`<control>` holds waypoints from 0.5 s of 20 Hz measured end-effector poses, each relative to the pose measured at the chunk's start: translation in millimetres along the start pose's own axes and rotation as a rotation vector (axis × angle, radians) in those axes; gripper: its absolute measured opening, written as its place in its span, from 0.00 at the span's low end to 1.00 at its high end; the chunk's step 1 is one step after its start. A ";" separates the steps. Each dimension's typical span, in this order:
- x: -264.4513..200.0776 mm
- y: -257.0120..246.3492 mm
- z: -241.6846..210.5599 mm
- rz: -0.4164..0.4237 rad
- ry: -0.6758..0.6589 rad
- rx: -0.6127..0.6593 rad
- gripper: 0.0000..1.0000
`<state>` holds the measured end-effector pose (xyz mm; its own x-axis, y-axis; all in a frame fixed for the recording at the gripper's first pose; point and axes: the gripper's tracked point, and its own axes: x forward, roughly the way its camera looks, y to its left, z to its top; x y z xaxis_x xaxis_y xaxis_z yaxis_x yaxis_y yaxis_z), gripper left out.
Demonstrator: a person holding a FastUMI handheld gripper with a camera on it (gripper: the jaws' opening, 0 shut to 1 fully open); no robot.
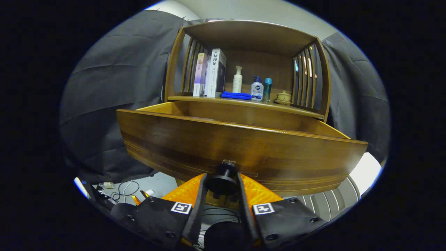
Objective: Pull open the drawer, take out the items inside it, and place them on the countertop above the cabinet.
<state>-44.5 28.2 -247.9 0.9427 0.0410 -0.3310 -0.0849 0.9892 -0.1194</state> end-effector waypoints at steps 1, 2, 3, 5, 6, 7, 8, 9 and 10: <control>-3.6 1.6 1.3 0.012 -0.002 -0.002 0.55; -8.0 1.8 2.9 0.021 -0.003 -0.002 0.59; -15.6 2.2 6.8 0.033 -0.011 0.001 0.64; -25.2 -1.6 23.0 0.037 -0.051 0.002 0.73; -32.0 -3.6 33.8 0.039 -0.079 -0.003 0.77; -35.8 -5.7 44.6 0.041 -0.103 -0.009 0.81; -39.3 -9.3 53.3 0.039 -0.119 -0.016 0.86; -42.1 -14.1 61.9 0.034 -0.129 -0.021 0.90; -43.4 -18.5 70.9 0.030 -0.142 -0.024 0.94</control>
<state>-61.0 18.0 -165.0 0.9757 0.0916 -0.1990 -0.1197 0.9837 -0.1343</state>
